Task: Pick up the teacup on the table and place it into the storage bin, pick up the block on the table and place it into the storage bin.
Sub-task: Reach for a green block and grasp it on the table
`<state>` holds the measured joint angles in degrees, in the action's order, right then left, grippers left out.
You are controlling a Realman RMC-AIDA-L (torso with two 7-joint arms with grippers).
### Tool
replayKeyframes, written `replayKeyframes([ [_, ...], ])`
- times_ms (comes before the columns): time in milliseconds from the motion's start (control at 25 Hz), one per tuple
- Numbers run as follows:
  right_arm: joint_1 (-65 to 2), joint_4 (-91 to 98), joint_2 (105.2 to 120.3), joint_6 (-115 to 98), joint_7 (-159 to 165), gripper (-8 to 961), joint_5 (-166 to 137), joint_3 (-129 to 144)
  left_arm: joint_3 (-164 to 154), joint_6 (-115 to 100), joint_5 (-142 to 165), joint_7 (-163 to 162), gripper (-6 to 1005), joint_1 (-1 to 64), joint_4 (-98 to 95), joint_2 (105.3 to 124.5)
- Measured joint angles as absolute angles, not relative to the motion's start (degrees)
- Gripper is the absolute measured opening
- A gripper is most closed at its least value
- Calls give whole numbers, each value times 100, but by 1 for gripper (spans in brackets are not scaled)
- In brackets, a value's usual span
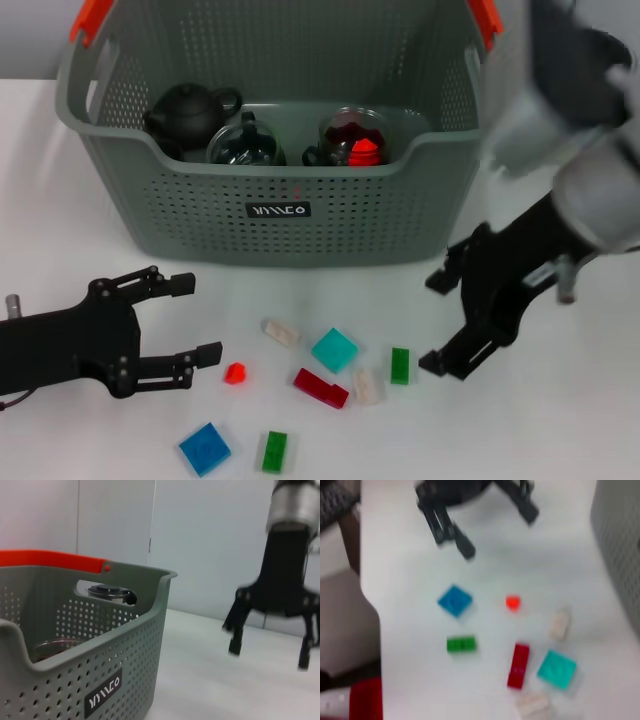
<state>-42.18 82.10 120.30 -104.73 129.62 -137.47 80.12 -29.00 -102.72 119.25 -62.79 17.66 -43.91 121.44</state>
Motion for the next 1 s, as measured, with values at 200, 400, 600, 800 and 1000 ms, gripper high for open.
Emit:
replayKeyframes([
  [200, -4516, 7450, 12040, -9701, 12977, 946, -14091, 8724, -2893, -10254, 11896, -6275, 877, 1778, -4360, 12161],
  [400, -4740, 6894, 12044, -8938, 13013, 946, -14137, 9326, -2874, -10233, 11886, -6275, 878, 1783, -4285, 12178],
  [600, -4820, 6756, 12047, -8594, 13066, 947, -14282, 9764, -2873, -10222, 11880, -6282, 878, 1753, -4279, 12213],
  [800, -4900, 6604, 12062, -8493, 13091, 945, -14322, 9956, -2866, -10221, 11875, -6309, 878, 1742, -4280, 12220],
  [1000, -4883, 6557, 12075, -8255, 13300, 942, -14325, 10469, -2865, -10222, 11870, -6313, 878, 1741, -4280, 12225],
])
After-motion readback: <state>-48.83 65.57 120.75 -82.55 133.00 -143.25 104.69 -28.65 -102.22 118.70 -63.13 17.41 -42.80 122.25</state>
